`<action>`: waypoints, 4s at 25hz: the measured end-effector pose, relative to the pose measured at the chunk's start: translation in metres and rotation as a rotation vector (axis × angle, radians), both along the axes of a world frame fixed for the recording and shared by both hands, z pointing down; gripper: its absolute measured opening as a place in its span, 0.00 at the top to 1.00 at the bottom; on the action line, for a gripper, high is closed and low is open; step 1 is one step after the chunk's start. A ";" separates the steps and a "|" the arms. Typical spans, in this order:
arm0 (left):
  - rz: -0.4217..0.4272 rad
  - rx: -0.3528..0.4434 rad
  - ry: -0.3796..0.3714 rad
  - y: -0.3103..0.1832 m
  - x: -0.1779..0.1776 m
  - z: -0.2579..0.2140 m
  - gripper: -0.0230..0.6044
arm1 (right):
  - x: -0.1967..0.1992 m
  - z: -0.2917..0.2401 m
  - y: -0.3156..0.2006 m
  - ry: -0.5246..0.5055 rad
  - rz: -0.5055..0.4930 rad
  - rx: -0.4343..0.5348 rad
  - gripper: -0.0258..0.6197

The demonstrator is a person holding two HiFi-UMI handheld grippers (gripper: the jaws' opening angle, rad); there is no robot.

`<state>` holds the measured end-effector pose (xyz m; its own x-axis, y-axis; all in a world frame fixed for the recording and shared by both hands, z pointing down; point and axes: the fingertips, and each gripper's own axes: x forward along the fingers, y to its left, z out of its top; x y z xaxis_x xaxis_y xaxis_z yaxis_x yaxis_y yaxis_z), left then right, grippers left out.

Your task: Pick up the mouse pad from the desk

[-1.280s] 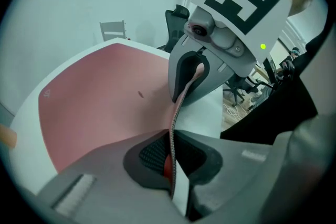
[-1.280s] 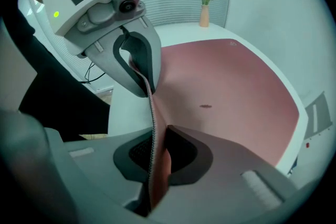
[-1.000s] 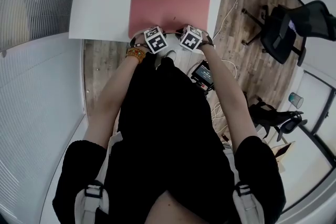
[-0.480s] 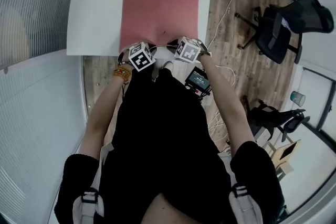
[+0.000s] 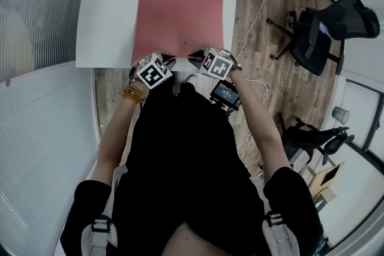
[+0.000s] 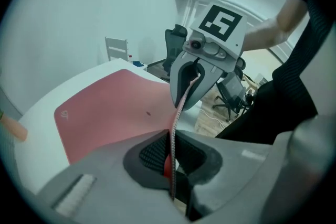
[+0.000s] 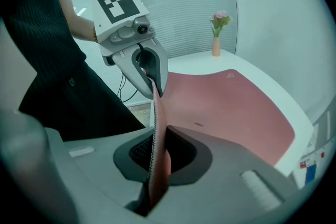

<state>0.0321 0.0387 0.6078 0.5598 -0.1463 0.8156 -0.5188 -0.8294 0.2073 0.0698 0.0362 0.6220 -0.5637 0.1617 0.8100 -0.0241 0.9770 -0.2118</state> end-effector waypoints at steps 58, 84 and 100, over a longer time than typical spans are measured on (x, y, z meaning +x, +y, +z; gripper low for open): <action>-0.378 0.681 0.392 -0.091 -0.009 -0.335 0.93 | -0.009 -0.325 -0.094 -0.671 0.495 0.358 0.89; -0.530 1.223 0.302 -0.112 -0.027 -0.406 0.93 | -0.021 -0.414 -0.124 -0.696 0.682 0.854 0.89; -0.535 1.205 0.293 -0.116 -0.034 -0.395 0.93 | -0.027 -0.400 -0.124 -0.632 0.671 0.851 0.90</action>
